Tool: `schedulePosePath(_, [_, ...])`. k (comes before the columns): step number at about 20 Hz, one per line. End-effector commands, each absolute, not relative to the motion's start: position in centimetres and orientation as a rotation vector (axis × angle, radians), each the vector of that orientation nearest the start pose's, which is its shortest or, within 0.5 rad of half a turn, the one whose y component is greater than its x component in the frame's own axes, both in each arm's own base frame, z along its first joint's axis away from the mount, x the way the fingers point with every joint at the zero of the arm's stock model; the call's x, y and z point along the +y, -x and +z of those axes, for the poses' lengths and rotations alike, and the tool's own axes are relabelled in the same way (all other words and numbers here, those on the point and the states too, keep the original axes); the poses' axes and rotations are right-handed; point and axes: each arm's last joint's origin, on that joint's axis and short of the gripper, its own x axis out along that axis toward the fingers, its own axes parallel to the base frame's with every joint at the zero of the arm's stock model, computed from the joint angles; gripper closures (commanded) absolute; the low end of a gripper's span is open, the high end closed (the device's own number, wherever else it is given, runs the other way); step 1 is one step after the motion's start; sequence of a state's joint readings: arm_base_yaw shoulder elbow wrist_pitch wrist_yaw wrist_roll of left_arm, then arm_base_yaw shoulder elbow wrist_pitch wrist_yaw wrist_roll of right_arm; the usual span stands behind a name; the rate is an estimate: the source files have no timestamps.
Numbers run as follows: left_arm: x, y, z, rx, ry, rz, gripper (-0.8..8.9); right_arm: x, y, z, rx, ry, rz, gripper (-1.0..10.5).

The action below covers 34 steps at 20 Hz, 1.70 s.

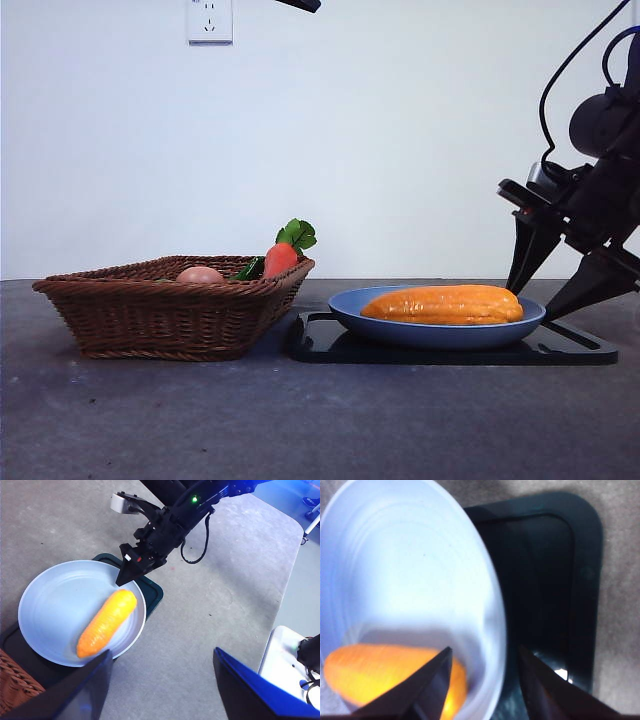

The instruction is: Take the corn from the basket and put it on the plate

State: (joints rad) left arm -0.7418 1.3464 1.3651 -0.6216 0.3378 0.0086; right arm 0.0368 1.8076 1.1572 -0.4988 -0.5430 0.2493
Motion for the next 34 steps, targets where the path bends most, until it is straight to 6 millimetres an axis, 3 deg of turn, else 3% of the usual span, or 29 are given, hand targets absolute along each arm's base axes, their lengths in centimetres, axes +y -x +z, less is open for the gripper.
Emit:
schedulePosePath(1, [-20.1, -20.3, 37.7, 0.592, -0.130, -1.053, 4.86, 2.2, -34.7, 20.1, 1.122, -0.475, 0.374, 7.2])
schedulePosePath(7, [-20.1, -20.3, 37.7, 0.592, -0.130, -1.053, 4.86, 1.7, -30.0, 26.9, 1.028, -0.354, 0.370, 7.2])
schedulePosePath(11, [-20.1, -20.3, 37.7, 0.593, -0.130, -1.053, 4.86, 2.9, -25.1, 31.3, 0.969, -0.291, 0.442, 7.2])
schedulePosePath(15, [-20.1, -20.3, 37.7, 0.600, -0.132, -1.052, 4.88, 4.1, -20.7, 34.0, 0.898, -0.230, 0.518, 7.2])
schedulePosePath(20, [-19.9, -20.2, 37.4, 0.635, -0.143, -1.050, 5.11, 5.0, -16.6, 33.4, 0.883, -0.175, 0.564, 7.5])
schedulePosePath(25, [-19.8, -20.0, 37.1, 0.666, -0.155, -1.048, 8.03, 4.7, -14.7, 30.3, 0.922, -0.166, 0.560, 9.3])
schedulePosePath(34, [-19.8, -20.1, 37.2, 0.655, -0.153, -1.049, 8.07, 4.7, -14.5, 29.7, 0.933, -0.172, 0.564, 9.4])
